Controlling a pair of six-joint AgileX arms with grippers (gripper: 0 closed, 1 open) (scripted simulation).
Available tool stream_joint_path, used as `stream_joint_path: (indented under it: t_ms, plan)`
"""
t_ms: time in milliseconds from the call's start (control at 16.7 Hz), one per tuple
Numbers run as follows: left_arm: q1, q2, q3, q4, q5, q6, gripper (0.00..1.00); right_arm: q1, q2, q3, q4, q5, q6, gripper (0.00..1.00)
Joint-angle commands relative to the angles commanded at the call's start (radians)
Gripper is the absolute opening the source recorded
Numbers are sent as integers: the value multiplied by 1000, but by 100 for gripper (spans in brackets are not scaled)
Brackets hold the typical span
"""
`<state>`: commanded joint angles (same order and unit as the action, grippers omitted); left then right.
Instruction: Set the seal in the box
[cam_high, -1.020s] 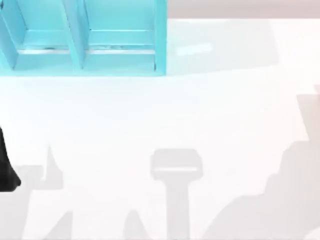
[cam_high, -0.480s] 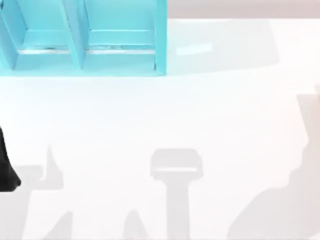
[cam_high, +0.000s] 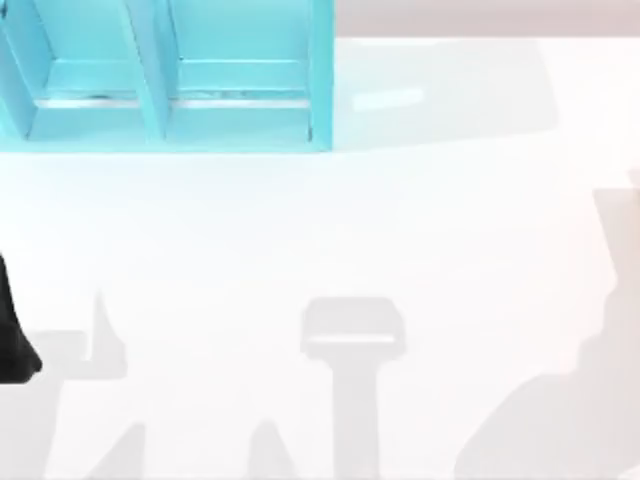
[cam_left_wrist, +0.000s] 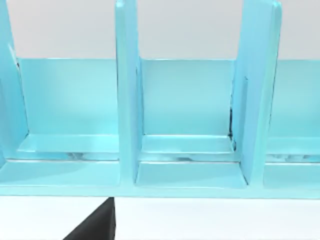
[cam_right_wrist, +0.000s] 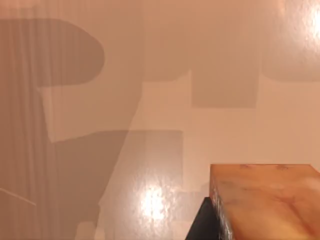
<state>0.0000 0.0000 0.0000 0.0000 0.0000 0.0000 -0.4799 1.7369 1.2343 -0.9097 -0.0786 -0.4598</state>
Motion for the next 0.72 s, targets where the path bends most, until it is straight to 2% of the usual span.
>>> stream_joint_path:
  t_ms: [360,720]
  plan:
    - [0,0,0,0,0,0,100,0,0,0,0,0,0,98]
    - [0,0,0,0,0,0,100,0,0,0,0,0,0,100]
